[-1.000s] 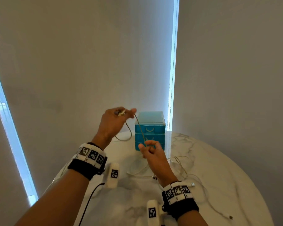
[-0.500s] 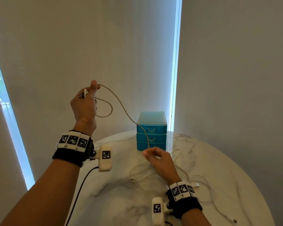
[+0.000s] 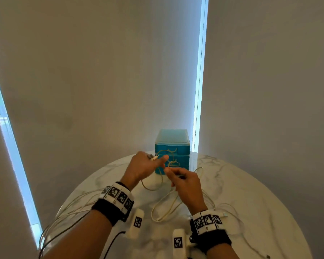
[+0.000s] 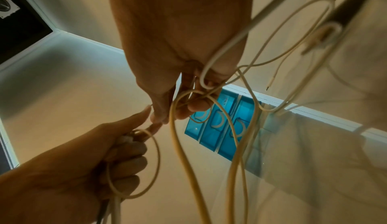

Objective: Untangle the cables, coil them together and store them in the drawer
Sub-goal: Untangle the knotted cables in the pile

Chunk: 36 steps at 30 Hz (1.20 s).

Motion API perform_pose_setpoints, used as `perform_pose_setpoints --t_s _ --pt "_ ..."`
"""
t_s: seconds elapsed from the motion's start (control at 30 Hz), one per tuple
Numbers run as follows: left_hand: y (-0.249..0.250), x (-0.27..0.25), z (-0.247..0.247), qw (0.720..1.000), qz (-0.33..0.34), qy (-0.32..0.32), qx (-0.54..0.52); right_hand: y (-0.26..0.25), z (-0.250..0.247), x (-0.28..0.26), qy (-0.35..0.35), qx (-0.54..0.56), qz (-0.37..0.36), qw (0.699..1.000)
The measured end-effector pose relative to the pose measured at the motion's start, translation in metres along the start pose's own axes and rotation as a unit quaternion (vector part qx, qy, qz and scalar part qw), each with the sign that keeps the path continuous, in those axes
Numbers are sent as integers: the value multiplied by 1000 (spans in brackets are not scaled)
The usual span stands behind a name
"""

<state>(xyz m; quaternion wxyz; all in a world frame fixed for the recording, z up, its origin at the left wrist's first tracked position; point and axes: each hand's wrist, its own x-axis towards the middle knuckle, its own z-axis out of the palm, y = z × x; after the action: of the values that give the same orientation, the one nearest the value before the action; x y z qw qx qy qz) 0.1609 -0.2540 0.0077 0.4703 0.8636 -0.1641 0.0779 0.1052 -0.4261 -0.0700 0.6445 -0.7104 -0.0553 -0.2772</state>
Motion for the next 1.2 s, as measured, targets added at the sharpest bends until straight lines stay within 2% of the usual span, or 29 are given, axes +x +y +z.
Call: perform_pose_setpoints --t_s 0.1,0.2,0.3,0.37,0.43,0.53,0.6,0.7,0.83,0.97,1.03,1.1,1.2 --pt "-1 2 7 1000 -5 -24 -8 3 0 3 -12 -40 -8 999" --pt "0 6 4 998 18 -54 -11 1 2 3 -21 -67 -7 998" --pt "1 9 2 999 23 -31 1 1 5 0 -27 -67 -19 997" --pt "5 12 -5 999 27 43 -4 2 5 0 -27 -63 -13 998" --pt "13 20 -23 987 14 146 -65 9 2 0 -35 -103 5 994" --pt "26 34 -76 936 -2 300 -185 27 -10 -2 -28 -157 57 985" --pt "33 38 -112 910 13 337 -242 32 -19 -2 8 -162 91 983" --pt "38 34 -133 911 28 311 -271 26 -22 1 29 -144 92 985" --pt "32 23 -106 935 18 260 -240 6 -6 -4 -3 -163 46 985" --pt "18 19 -88 948 -4 238 -210 -5 -8 -1 -15 -144 59 988" --pt "12 19 -90 956 -22 232 -178 -13 -13 2 -9 -92 82 992" --pt "5 16 -95 969 -34 194 -150 -19 -18 7 33 -11 124 992" --pt "-2 6 -108 989 -17 108 -103 -24 -26 14 135 182 144 963"
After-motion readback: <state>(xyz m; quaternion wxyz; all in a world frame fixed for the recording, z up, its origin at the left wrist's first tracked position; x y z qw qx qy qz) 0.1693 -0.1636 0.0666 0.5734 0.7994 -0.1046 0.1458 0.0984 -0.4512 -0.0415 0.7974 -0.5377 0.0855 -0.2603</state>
